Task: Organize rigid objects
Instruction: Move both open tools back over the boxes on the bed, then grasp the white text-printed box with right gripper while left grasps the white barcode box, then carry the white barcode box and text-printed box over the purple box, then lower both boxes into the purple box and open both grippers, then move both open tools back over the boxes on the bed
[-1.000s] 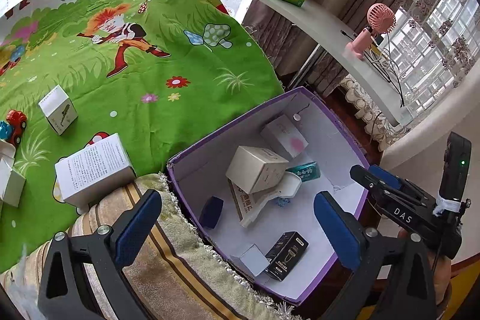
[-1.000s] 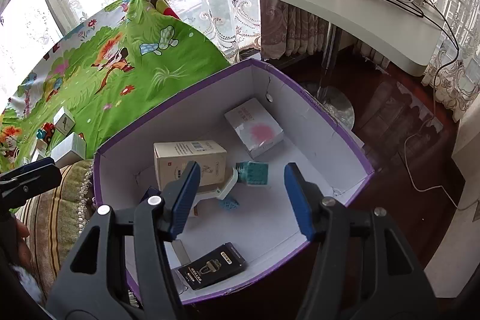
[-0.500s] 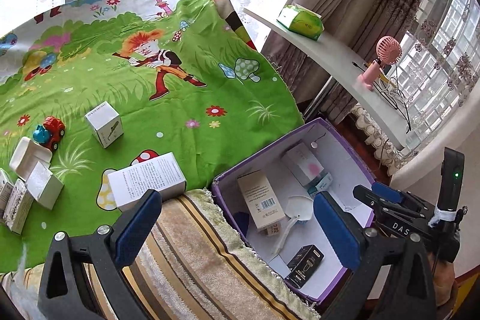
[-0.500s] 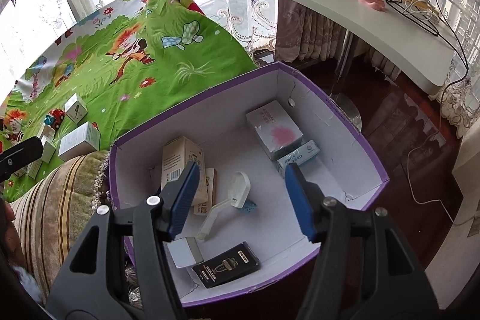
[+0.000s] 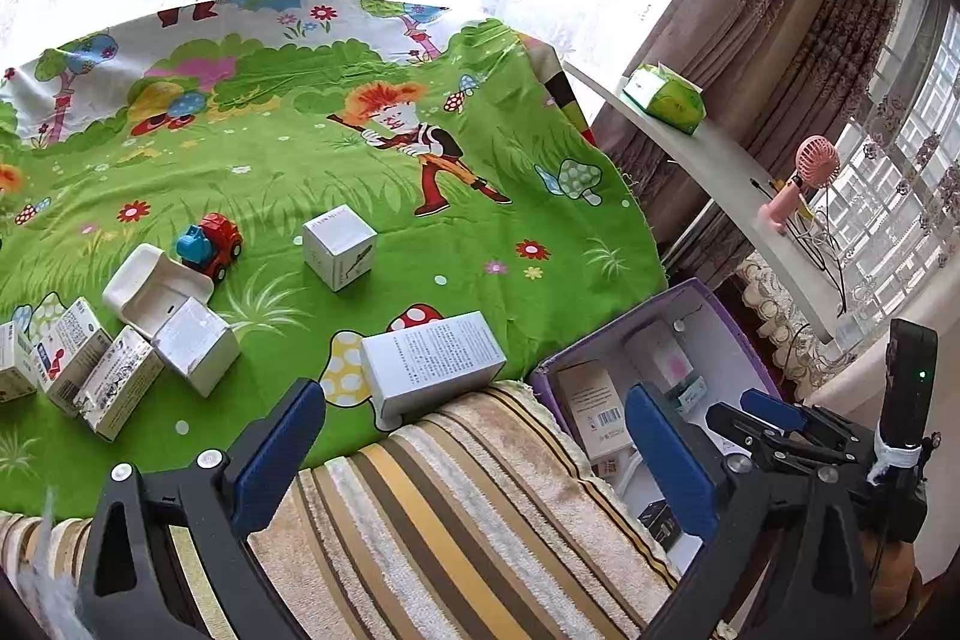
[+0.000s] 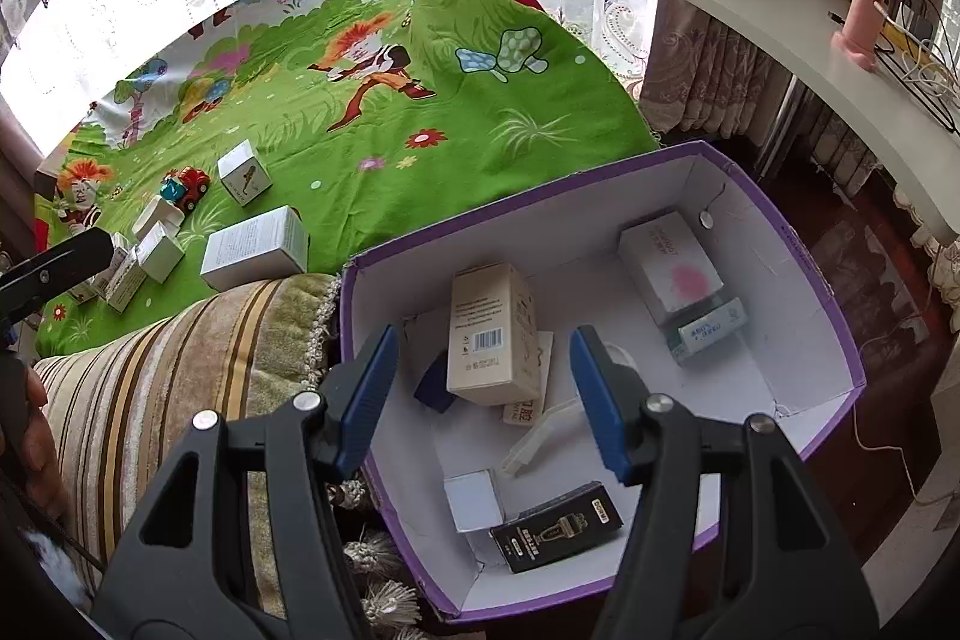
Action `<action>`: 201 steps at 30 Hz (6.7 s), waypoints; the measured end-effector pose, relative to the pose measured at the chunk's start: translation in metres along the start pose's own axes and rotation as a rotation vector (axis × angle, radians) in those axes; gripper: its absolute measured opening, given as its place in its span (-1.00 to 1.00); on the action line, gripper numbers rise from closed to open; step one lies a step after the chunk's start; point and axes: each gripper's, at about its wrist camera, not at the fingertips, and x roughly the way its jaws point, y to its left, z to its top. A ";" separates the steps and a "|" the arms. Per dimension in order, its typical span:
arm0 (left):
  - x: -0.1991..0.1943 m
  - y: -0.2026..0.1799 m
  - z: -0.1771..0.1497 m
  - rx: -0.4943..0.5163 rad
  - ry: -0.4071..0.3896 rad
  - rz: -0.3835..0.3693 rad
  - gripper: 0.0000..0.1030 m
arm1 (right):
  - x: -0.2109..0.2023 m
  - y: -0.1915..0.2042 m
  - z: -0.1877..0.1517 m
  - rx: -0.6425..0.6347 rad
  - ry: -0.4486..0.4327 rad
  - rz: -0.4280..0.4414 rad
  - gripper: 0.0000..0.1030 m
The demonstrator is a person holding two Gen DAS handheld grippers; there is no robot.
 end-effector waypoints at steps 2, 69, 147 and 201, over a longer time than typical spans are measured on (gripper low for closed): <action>-0.005 0.011 -0.001 -0.017 -0.007 0.016 0.96 | 0.001 0.013 0.001 -0.033 -0.001 0.006 0.23; -0.008 0.305 -0.001 -0.342 0.157 0.590 0.51 | 0.111 0.178 0.045 -0.314 0.088 0.010 0.79; 0.033 -0.046 -0.005 0.166 0.095 0.125 0.39 | 0.062 -0.066 0.030 0.128 0.038 -0.127 0.78; 0.022 -0.056 -0.017 0.131 0.111 -0.091 0.68 | -0.002 -0.043 0.016 0.039 -0.007 -0.081 0.79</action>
